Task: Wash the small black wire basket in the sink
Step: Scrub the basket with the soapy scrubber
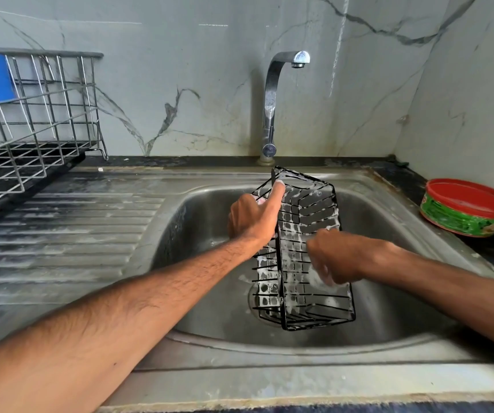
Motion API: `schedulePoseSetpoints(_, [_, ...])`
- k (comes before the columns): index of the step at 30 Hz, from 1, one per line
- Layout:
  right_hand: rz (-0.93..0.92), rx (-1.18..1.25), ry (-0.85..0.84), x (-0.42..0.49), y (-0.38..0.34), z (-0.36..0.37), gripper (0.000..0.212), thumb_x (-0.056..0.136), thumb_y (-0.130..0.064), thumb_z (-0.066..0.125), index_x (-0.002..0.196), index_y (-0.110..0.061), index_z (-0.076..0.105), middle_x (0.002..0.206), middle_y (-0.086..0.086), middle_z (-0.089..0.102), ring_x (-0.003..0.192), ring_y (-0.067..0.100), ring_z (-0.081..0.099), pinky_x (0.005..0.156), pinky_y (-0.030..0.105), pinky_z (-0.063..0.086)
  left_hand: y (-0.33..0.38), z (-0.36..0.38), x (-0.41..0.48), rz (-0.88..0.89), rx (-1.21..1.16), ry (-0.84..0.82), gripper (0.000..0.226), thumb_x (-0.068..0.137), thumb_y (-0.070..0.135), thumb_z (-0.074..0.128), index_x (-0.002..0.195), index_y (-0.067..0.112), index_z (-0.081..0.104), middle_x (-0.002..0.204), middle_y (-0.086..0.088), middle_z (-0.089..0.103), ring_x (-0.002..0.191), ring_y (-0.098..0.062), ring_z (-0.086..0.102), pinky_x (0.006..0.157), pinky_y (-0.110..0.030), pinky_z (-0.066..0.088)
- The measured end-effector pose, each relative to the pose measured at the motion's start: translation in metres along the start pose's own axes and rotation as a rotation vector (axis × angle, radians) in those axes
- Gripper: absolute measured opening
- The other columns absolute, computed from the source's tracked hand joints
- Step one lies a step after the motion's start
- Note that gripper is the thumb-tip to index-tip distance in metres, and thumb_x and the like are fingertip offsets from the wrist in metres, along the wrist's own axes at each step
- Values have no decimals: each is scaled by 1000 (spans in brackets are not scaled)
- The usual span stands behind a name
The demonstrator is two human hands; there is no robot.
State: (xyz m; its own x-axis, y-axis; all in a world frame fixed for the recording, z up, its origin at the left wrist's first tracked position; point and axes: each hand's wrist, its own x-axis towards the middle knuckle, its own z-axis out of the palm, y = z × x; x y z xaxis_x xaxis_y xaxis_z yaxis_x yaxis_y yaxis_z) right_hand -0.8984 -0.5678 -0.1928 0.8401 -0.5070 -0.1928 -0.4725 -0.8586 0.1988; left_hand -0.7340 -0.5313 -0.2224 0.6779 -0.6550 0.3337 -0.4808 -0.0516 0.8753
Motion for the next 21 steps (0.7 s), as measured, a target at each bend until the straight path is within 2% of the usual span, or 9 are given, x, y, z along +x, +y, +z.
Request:
schedulePoseSetpoints(3, [3, -7, -6, 4, 7, 1, 21, 86, 11, 58, 73, -6, 61, 86, 11, 73, 76, 22, 74, 63, 27, 59, -6, 0, 5, 20, 16, -15, 63, 78, 80, 40, 61, 20, 37, 60, 1, 48, 55, -15, 40, 55, -25, 34])
schedulePoseSetpoints(5, [67, -26, 140, 16, 23, -2, 11, 93, 5, 57, 89, -3, 65, 90, 11, 71, 80, 23, 72, 65, 27, 57, -10, 3, 9, 36, 22, -18, 77, 74, 91, 37, 65, 15, 44, 72, -4, 68, 62, -21, 58, 60, -31, 47])
schedulePoseSetpoints(7, [155, -43, 298, 25, 38, -7, 11, 96, -2, 61, 105, -2, 65, 96, 12, 67, 80, 24, 68, 67, 30, 58, -12, 7, 12, 55, 40, -16, 80, 72, 92, 33, 67, 13, 48, 84, -9, 77, 74, -29, 70, 63, -36, 53])
schedulePoseSetpoints(9, [219, -124, 426, 29, 47, -11, 18, 95, 0, 62, 113, -1, 63, 104, 15, 64, 86, 25, 65, 69, 32, 59, -11, 9, 12, 97, 48, -38, 76, 74, 89, 34, 67, 14, 47, 81, -10, 77, 73, -33, 71, 65, -34, 52])
schedulePoseSetpoints(11, [251, -244, 488, 28, 52, -11, 28, 90, 3, 67, 118, -1, 62, 114, 18, 62, 99, 27, 62, 72, 33, 58, -8, 8, 10, 147, 45, -49, 75, 76, 87, 34, 67, 14, 48, 68, -7, 68, 59, -31, 62, 66, -32, 49])
schedulePoseSetpoints(14, [221, -324, 443, 25, 43, -8, 30, 94, 0, 64, 123, -5, 60, 120, 15, 61, 105, 25, 62, 81, 31, 59, -5, 8, 6, 207, 30, -37, 69, 74, 86, 34, 70, 17, 44, 63, 1, 47, 55, -17, 40, 58, -31, 42])
schedulePoseSetpoints(16, [150, -333, 359, 24, 29, 0, 27, 98, -2, 59, 124, -6, 59, 114, 11, 64, 99, 20, 66, 84, 30, 59, -4, 7, 4, 214, 32, -38, 68, 73, 85, 35, 72, 18, 44, 64, 2, 46, 56, -16, 44, 56, -30, 39])
schedulePoseSetpoints(19, [26, -415, 269, 26, 13, 13, 30, 100, -4, 55, 129, -8, 54, 115, 9, 61, 99, 20, 63, 82, 32, 58, -6, 8, 5, 201, 25, -66, 72, 75, 87, 35, 75, 16, 47, 64, 1, 49, 62, -24, 67, 57, -30, 37])
schedulePoseSetpoints(21, [-37, -506, 254, 28, 13, 17, 29, 100, -7, 54, 129, -8, 52, 115, 9, 60, 101, 22, 62, 81, 34, 55, -6, 8, 6, 214, 32, -65, 69, 74, 86, 34, 75, 17, 46, 63, 2, 47, 58, -21, 58, 57, -29, 36])
